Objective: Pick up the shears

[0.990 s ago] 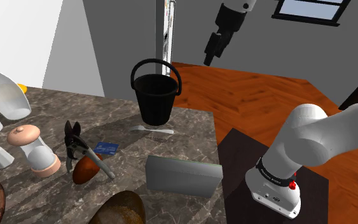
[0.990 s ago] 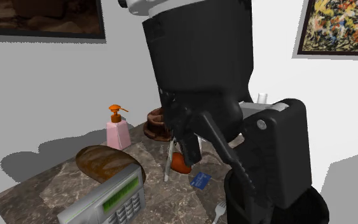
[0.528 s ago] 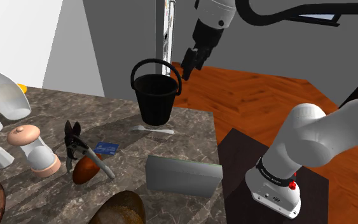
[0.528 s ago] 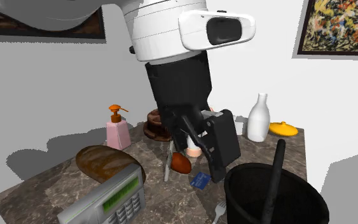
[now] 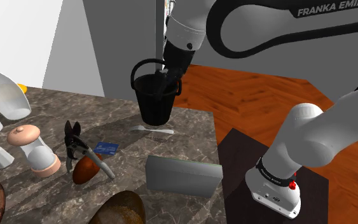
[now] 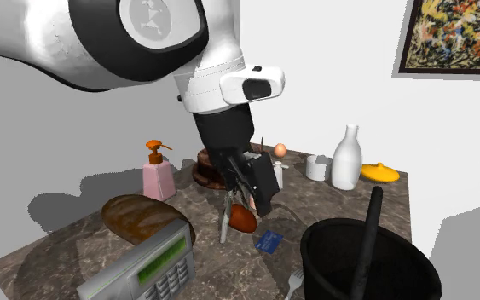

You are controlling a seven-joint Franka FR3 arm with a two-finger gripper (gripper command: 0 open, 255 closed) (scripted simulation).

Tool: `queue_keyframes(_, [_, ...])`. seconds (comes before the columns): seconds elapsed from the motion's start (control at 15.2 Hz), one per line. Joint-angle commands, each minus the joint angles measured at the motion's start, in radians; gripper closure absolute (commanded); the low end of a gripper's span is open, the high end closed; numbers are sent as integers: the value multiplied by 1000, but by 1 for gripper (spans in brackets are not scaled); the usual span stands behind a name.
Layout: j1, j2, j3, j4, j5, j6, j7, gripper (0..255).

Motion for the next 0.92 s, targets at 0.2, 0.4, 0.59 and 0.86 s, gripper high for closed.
queue_keyframes(0.2, [-7,136,103,59,-30,103,106,0])
queue_keyframes(0.4, [-19,227,170,109,-75,153,184,0])
queue_keyframes(0.59, [-32,327,238,169,-145,194,274,0])
queue_keyframes(0.86, [-39,480,317,269,-288,225,418,0])
